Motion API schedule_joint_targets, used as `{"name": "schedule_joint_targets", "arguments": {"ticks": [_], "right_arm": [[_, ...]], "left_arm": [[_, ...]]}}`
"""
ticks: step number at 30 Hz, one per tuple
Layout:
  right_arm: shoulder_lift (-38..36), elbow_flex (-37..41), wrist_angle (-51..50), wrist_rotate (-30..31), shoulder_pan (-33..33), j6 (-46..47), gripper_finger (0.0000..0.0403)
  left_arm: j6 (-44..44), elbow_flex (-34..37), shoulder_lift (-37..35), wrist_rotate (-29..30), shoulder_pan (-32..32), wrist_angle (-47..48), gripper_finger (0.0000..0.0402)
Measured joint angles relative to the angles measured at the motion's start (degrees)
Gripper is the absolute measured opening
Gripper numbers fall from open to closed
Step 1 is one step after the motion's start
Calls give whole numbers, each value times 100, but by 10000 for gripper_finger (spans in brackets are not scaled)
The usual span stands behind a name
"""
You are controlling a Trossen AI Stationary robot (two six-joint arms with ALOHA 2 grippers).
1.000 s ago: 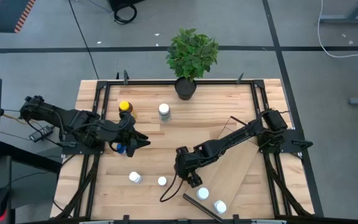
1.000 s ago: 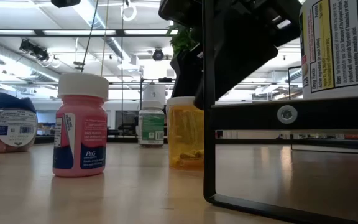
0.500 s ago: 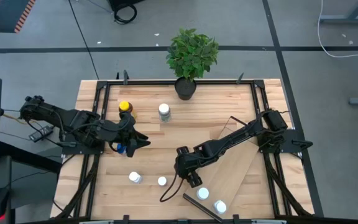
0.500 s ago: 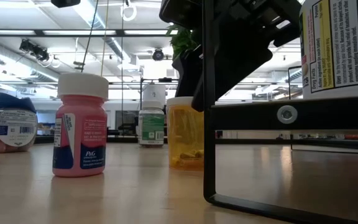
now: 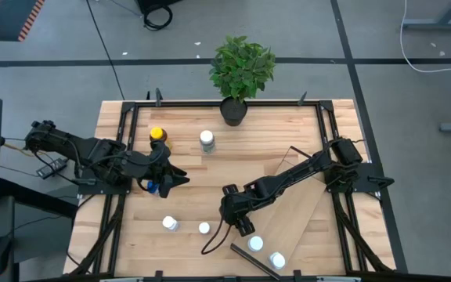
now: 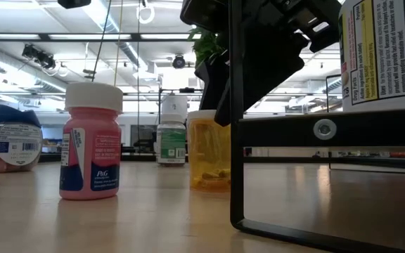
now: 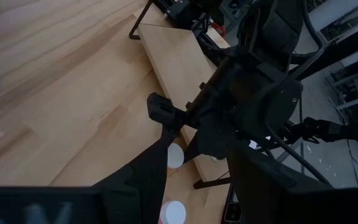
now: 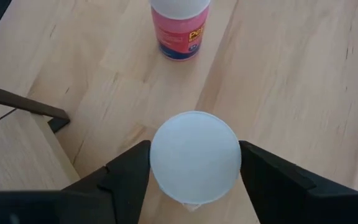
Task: Pick and place medicine bottles onto shelf by color
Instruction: Put the orange medicine bottle on the shelf, then put the orange pill bottle on the shelf
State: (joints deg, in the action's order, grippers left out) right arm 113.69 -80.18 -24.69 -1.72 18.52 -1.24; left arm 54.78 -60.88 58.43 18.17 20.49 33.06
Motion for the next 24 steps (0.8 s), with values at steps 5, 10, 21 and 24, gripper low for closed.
{"name": "schedule_joint_targets", "arguments": {"ticks": [5, 10, 21, 24], "right_arm": [[0, -62, -104, 0, 0, 152, 227], [-2, -242, -228, 61, 0, 147, 227], [-9, -1338, -2208, 82, -36, 518, 229], [-11, -1642, -2604, 83, -30, 540, 229]], "left_arm": [[-6, 0, 0, 0, 0, 2, 172], [-19, 0, 0, 0, 0, 1, 172], [-264, 0, 0, -64, -1, -2, 172], [-299, 0, 0, -63, 0, -1, 172]]}}
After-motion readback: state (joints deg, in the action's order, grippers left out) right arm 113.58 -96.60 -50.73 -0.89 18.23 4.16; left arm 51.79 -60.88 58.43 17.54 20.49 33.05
